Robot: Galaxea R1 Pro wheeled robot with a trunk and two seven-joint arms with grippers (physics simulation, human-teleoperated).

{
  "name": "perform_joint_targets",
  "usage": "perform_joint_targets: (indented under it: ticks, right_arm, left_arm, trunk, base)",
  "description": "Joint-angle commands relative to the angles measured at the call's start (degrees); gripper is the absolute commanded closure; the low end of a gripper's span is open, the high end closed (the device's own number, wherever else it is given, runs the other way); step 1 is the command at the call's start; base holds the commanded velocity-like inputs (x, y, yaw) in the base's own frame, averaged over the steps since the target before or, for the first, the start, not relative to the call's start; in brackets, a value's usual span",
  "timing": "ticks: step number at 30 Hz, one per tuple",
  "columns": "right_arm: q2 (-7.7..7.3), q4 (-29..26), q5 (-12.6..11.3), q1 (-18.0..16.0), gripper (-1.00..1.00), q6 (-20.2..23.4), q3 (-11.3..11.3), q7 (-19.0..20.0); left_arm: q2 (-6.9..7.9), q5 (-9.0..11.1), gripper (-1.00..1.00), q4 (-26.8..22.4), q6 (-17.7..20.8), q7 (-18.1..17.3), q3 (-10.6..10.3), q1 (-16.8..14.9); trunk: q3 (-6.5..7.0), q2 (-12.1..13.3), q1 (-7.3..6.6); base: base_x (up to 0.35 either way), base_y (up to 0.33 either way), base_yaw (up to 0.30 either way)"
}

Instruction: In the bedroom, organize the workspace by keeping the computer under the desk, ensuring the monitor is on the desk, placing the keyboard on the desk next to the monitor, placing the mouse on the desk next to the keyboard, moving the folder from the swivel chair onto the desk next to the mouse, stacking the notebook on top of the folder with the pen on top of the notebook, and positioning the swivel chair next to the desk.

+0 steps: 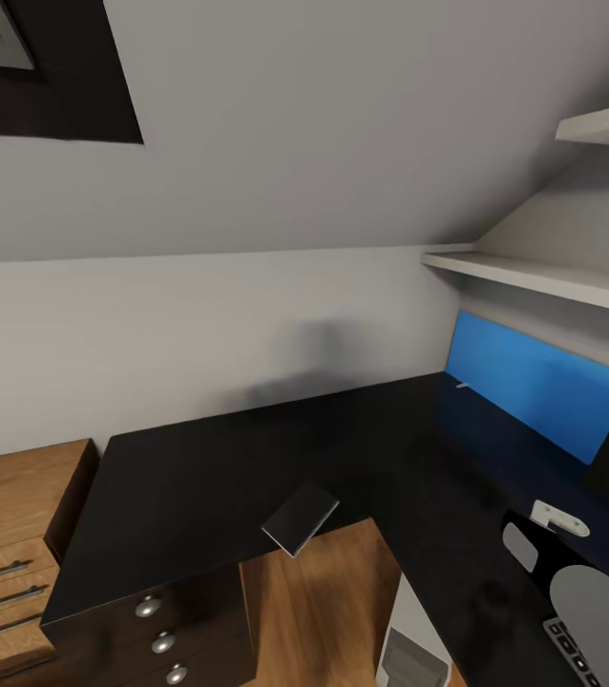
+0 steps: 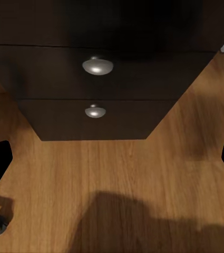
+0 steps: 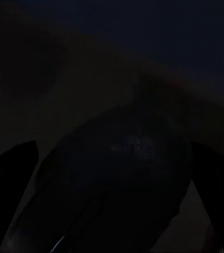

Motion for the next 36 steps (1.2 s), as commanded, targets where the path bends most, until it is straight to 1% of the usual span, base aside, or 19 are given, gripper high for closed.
perform_joint_targets:
  ticks: [1,10,14,20,28,33,36]
  right_arm:
    - [0.04,-0.1,-0.2,0.0,1.00,0.3,-0.1,-0.2]
    - [0.40,-0.3,-0.3,0.0,1.00,0.1,-0.5,-0.1]
    - [1.06,-0.5,-0.3,0.0,1.00,-0.3,-0.6,0.1]
    - [1.89,-0.5,-0.3,0.0,1.00,-0.3,-0.6,0.1]
    - [2.03,-0.5,-0.3,0.0,1.00,-0.3,-0.6,0.1]
    - [2.14,-0.5,-0.3,0.0,1.00,-0.3,-0.6,0.2]
    - [2.56,-0.5,-0.3,0.0,1.00,0.3,-0.6,0.2]
  left_arm:
    - [0.03,0.3,-1.00,-0.1,-0.1,0.2,-0.1,0.0]
    - [0.03,0.4,-1.00,0.0,-0.1,0.2,-0.1,0.0]
    - [0.03,0.4,-1.00,0.0,-0.1,0.2,-0.1,0.0]
    - [0.03,0.4,-1.00,0.0,-0.1,0.2,0.0,0.0]
    - [0.26,0.6,-1.00,1.3,0.0,0.4,0.4,0.0]
    - [0.29,0.6,-1.00,1.9,0.0,0.4,0.5,0.0]
    - [0.30,0.6,-1.00,1.9,0.0,0.4,0.5,0.0]
  trunk:
    - [-0.26,-0.5,0.24]
    - [-1.87,-4.1,2.22]
    - [-2.59,-5.7,3.09]
    - [-2.50,-5.7,3.09]
    - [-2.08,-5.7,3.09]
    - [-2.03,-5.7,3.09]
    - [-2.03,-5.7,3.09]
  base:
    - [0.000,0.000,0.000]
    - [0.000,0.000,0.000]
    - [0.000,0.000,0.000]
    - [0.000,0.000,-0.034]
    - [0.000,0.000,-0.153]
    - [0.000,0.000,-0.031]
    - [0.000,0.000,-0.004]
